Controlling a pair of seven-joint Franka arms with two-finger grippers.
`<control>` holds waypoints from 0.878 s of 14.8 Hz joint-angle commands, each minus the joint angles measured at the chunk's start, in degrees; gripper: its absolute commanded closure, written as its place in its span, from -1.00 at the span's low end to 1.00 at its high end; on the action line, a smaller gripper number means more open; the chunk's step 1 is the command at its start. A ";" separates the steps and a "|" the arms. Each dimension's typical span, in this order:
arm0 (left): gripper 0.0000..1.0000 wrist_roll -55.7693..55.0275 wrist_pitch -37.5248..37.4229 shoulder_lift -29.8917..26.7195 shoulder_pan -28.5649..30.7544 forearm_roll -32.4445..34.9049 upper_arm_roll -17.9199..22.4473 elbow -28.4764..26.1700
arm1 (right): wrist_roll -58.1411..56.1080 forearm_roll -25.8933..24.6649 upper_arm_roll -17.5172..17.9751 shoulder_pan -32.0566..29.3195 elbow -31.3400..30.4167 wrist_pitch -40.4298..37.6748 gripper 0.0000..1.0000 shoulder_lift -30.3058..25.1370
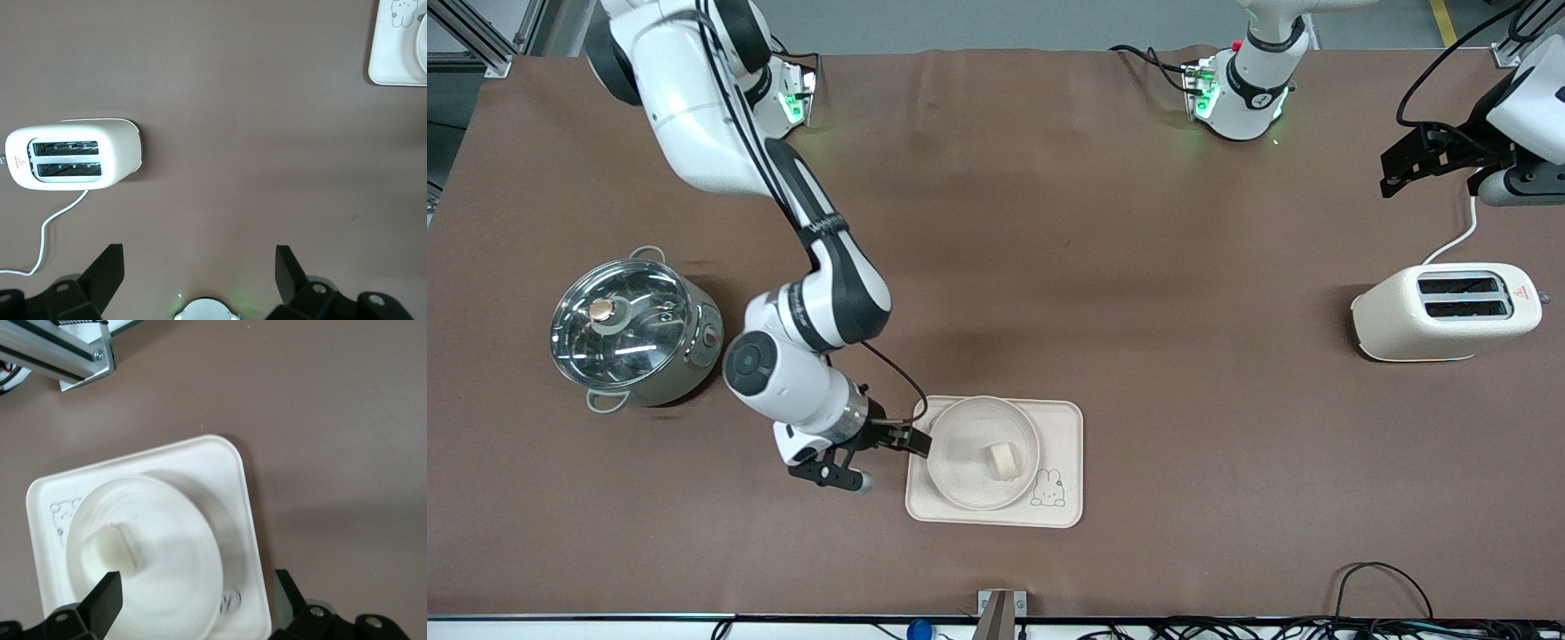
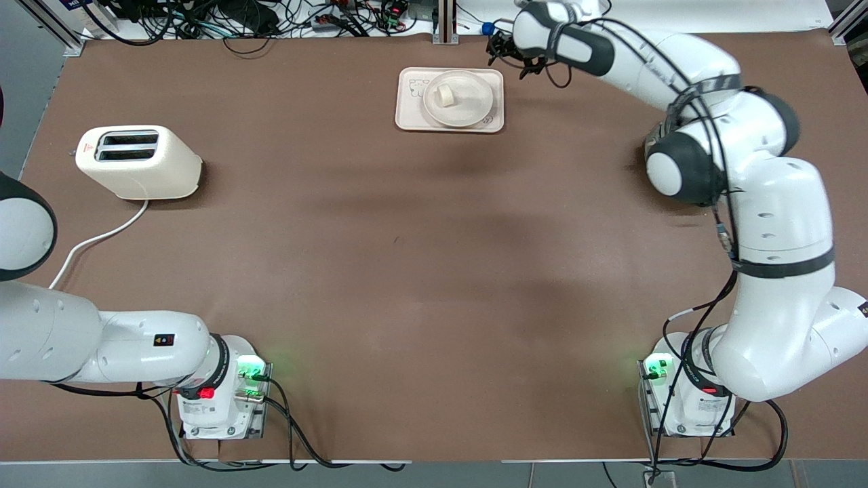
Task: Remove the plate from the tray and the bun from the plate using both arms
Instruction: 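Reach the right gripper down to the plate rim on the tray, then close the right gripper on the plate rim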
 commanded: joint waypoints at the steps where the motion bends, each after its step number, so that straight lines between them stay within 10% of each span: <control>1: -1.00 0.79 -0.30 0.45 -0.22 -0.20 -0.26 1.06 | 0.82 1.08 -0.19 0.32 4.58 1.94 -0.91 4.74; 6: -1.00 0.96 -0.30 0.54 -0.14 -0.20 -0.26 1.06 | -1.36 1.00 -0.02 0.84 5.02 2.56 -0.28 6.42; 13: -1.00 0.87 -0.21 0.54 0.13 -0.12 -0.26 1.06 | -7.87 0.82 -0.02 2.16 4.76 2.56 -0.08 7.92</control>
